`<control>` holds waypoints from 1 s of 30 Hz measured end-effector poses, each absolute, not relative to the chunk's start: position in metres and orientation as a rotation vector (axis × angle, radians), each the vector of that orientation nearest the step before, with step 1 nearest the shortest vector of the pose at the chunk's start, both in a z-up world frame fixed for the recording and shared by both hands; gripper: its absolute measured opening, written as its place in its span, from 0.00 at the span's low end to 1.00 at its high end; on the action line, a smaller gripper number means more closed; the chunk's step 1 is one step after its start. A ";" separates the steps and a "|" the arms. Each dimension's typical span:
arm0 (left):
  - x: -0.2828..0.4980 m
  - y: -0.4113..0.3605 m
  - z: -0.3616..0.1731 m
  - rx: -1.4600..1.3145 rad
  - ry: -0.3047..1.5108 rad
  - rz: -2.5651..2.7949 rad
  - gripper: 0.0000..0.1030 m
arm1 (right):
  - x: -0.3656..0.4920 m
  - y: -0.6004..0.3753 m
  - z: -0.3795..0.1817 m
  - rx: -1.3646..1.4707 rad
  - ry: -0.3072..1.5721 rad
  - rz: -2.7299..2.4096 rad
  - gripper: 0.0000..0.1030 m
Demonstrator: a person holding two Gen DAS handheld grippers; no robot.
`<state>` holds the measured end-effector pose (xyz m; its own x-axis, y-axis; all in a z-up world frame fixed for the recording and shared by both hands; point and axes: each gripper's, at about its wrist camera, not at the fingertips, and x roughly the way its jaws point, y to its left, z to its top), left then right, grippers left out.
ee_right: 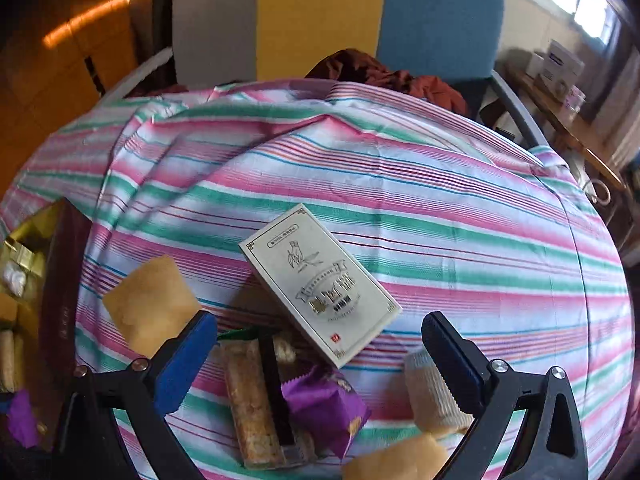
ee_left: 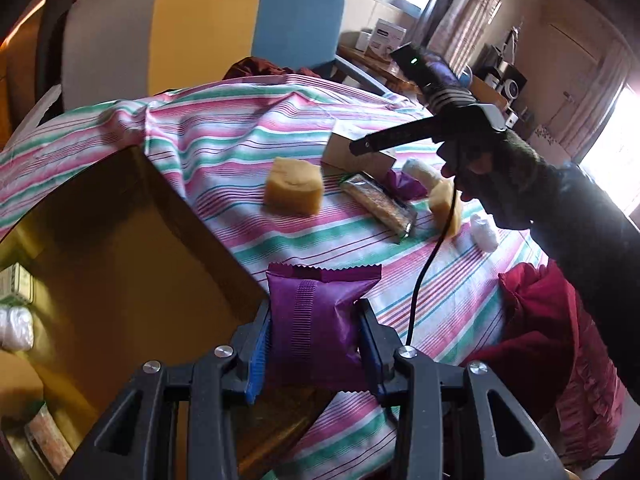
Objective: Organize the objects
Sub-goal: 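Lift the purple packet with the left gripper while the right grasps the cream printed box, then carry the purple packet into the tray and release it while the right lifts the cream box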
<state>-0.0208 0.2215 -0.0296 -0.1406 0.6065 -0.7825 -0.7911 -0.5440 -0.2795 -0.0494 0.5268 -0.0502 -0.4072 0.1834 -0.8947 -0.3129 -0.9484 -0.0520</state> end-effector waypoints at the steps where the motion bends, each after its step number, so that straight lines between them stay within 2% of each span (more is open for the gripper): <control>1: -0.022 0.219 -0.030 -1.128 0.240 1.839 0.38 | -0.060 0.527 -0.056 -1.540 0.130 2.379 1.00; 5: -0.026 0.209 -0.032 -1.139 0.223 1.857 0.38 | -0.084 0.533 -0.080 -1.650 0.065 2.293 1.00; 6: -0.027 0.207 -0.033 -1.141 0.214 1.863 0.38 | -0.086 0.534 -0.084 -1.653 0.059 2.275 0.89; 7: -0.027 0.206 -0.033 -1.144 0.208 1.865 0.38 | -0.088 0.535 -0.085 -1.641 0.054 2.267 0.69; 9: -0.028 0.205 -0.036 -1.158 0.208 1.867 0.38 | -0.086 0.537 -0.081 -1.592 0.106 2.293 0.52; 21: -0.035 0.173 -0.028 -1.163 0.148 1.972 0.38 | -0.067 0.535 -0.077 -1.468 0.222 2.269 0.50; 30: -0.053 0.098 -0.021 -1.200 0.020 2.144 0.38 | -0.029 0.523 -0.019 -1.179 0.311 2.369 0.50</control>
<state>-0.0528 0.0982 -0.0210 -0.3513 0.5446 -0.7616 -0.5588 -0.7746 -0.2962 -0.0287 0.5226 -0.0192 -0.5188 0.3104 -0.7965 -0.5056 -0.8627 -0.0069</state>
